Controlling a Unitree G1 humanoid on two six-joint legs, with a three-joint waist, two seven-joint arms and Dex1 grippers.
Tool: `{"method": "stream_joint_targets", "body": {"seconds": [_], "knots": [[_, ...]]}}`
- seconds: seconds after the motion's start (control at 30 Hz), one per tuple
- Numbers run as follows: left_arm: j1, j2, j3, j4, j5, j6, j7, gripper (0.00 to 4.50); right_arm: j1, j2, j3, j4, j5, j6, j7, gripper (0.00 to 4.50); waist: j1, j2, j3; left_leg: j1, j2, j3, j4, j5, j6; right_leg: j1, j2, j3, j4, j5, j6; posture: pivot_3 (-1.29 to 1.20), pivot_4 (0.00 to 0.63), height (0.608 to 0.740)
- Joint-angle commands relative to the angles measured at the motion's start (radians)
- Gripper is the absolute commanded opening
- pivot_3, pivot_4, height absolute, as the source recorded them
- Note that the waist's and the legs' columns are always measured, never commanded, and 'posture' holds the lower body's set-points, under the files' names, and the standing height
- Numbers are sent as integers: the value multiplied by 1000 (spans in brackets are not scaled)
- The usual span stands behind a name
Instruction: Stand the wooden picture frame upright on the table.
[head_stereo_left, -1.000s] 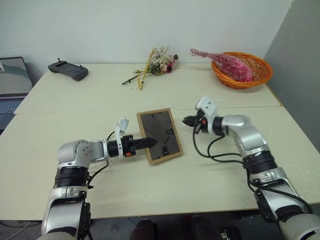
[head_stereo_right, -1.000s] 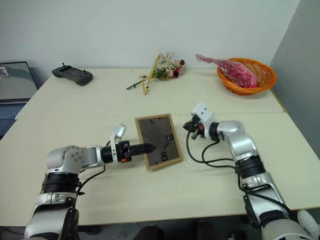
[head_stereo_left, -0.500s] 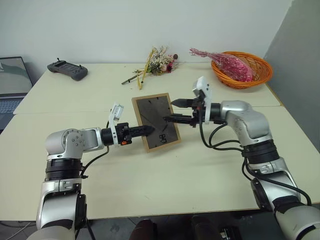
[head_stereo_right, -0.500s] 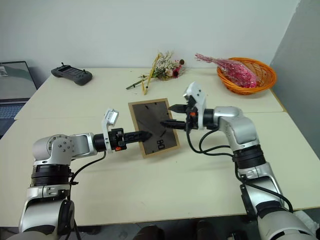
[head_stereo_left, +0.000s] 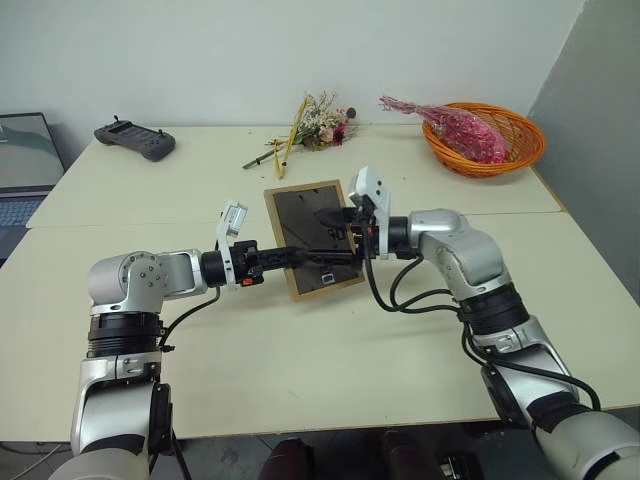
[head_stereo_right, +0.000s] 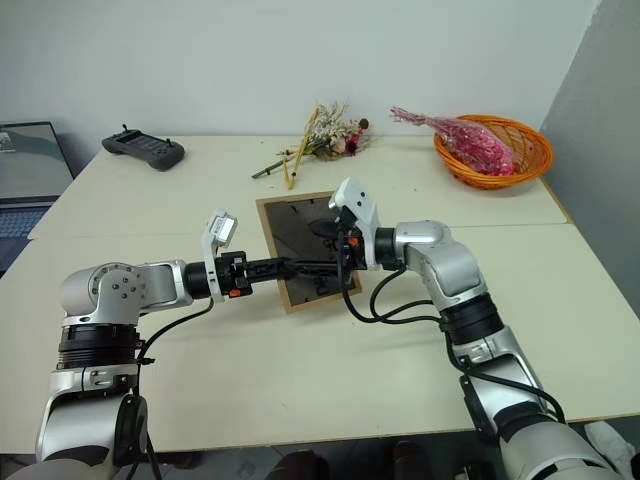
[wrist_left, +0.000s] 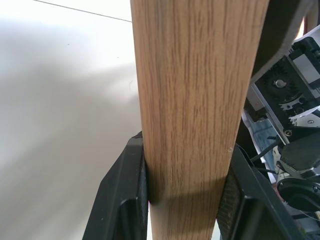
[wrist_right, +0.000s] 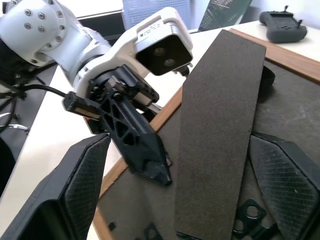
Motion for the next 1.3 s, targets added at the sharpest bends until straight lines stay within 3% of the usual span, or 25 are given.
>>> {"method": "stream_joint_targets", "body": {"seconds": [0.03, 0.4, 0.47, 0.6, 0.77, 0.8, 0.87, 0.93, 1.17, 1.3], "knots": [[-24, 1, 38, -37, -54, 22, 1, 1291, 16, -52, -15, -145, 112, 103, 74, 4490, -1, 0, 0, 0, 0, 0, 0, 0, 0, 0, 0, 0, 0, 0, 0, 0, 150, 740], [-21, -16, 53, -29, -131, 158, 19, 1291, 56, -233, -82, -216, 171, 159, 97, 4490, -2, 0, 0, 0, 0, -1, 0, -2, 4, 0, 0, 0, 0, 0, 0, 0, 150, 740], [-14, -14, 70, -24, -149, 210, 26, 1291, 87, -309, -113, -221, 131, 85, 108, 4490, 1, 0, 0, 0, 0, -1, 0, -2, 4, 0, 0, 0, 0, 0, 0, 0, 150, 740], [3, -1, 91, -27, -199, 279, 34, 1291, 146, -382, -158, -202, 46, -178, 120, 4490, 1, -1, 0, 0, 0, 0, 0, -2, 4, 1, 0, 0, 0, 0, 0, 0, 150, 740], [2, 60, 31, 112, -461, 288, 101, 1291, 230, -425, -92, 19, -276, -944, 51, 4490, -2, -1, 0, 1, 0, 0, 0, -2, 4, 1, 0, 0, 0, 0, 0, 0, 150, 740], [0, 63, 26, 134, -508, 288, 127, 1291, 229, -416, -88, 90, -329, -1072, -1, 4490, -4, -1, 0, 1, 0, 1, 0, -2, 4, 1, 0, 0, 0, 0, 0, 0, 150, 740], [-6, 63, 22, 187, -623, 288, 197, 1291, 203, -402, -65, 252, -565, -1439, -236, 4490, -4, -1, 0, 2, 1, 1, 0, 0, 0, 1, 0, 1, 0, 0, 0, 0, 150, 740], [6, 77, -7, 194, -731, 288, 256, 1291, 158, -377, -56, 365, -718, -1674, -405, 4490, -4, -1, 1, 2, 1, 2, 1, 0, 0, 1, 0, 1, 1, 0, 0, 0, 150, 740], [46, 88, -54, 168, -945, 288, 440, 1291, -18, -311, 22, 539, -1180, -1857, -948, 4490, -7, -1, 1, 2, 1, 4, 1, 2, -3, -2, 1, 5, 4, 0, 0, 0, 150, 740], [77, 104, -84, 131, -1045, 260, 523, 1291, -59, -297, 72, 535, -1303, -1894, -1157, 4490, -5, -1, 1, 2, 0, 4, 1, 2, -4, -2, 1, 6, 4, 0, 0, 0, 150, 740]]}}
